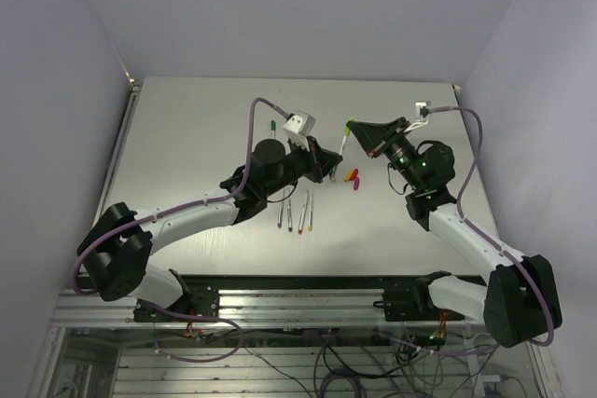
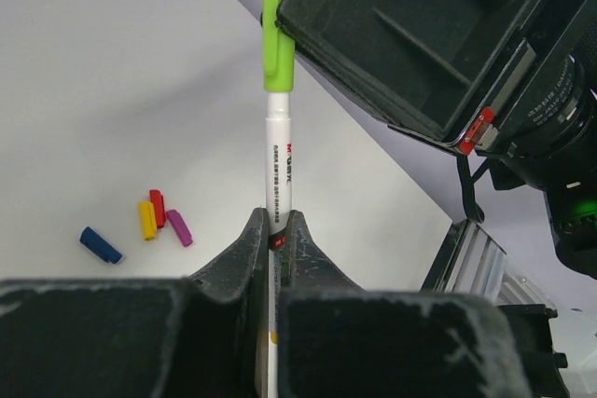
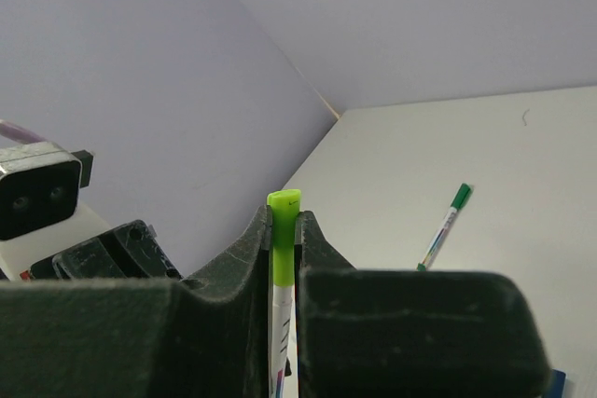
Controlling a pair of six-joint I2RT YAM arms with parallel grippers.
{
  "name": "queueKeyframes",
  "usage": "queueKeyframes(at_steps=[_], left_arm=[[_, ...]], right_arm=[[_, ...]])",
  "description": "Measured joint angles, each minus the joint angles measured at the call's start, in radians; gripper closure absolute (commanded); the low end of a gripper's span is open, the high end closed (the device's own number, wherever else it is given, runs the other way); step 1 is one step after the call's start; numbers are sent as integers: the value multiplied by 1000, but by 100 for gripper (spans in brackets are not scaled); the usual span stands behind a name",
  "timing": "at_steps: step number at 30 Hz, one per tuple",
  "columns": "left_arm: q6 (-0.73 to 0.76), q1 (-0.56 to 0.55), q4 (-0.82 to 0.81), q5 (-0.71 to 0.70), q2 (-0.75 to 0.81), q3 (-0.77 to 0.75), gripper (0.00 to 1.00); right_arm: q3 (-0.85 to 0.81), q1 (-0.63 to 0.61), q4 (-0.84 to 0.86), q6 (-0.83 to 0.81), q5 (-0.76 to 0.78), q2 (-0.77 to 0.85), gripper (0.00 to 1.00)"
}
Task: Insert the pens into the pen caps
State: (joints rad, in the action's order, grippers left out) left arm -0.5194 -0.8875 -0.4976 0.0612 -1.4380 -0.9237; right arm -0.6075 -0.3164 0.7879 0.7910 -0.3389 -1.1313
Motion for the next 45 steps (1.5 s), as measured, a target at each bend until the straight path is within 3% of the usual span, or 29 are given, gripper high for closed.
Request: queueKeyframes(at_steps=[14,22,43,45], left_arm=[[60,-5,-23,-105,6,33,93],[126,-5,-21,-144,6,32,93],[187,5,71,-188,6,14,93],[187,7,74,-189,6,14,93]], right_arm=[[-55,-2,11,12,-145,-111,100],[-117,-43,-115,-95,-109,-111,100],[-177,-114,-233,-187,-4,-158,100],[-185,-118,-247,-188,10,-158,91]])
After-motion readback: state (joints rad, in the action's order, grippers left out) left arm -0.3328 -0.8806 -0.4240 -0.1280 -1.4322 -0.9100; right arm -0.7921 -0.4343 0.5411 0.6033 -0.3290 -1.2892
